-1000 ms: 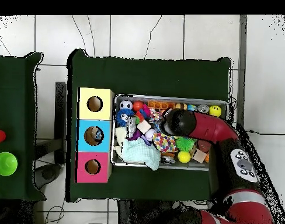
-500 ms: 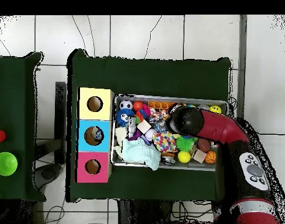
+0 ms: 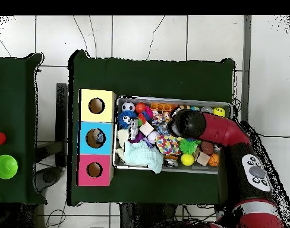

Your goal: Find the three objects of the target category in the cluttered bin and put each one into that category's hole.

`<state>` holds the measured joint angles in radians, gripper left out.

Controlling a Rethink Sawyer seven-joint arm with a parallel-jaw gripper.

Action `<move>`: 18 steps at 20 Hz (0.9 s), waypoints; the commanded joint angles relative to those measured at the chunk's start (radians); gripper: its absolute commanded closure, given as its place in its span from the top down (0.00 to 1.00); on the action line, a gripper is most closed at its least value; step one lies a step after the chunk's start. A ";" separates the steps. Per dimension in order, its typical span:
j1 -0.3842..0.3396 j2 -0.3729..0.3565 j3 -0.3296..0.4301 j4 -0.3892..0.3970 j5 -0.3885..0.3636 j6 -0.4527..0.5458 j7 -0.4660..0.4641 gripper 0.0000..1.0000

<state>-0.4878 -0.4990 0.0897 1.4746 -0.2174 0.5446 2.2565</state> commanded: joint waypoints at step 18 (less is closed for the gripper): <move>0.065 0.069 0.081 0.098 0.023 -0.001 0.061 1.00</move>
<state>-0.4617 -0.4782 0.1100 1.5053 -0.2151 0.5444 2.2565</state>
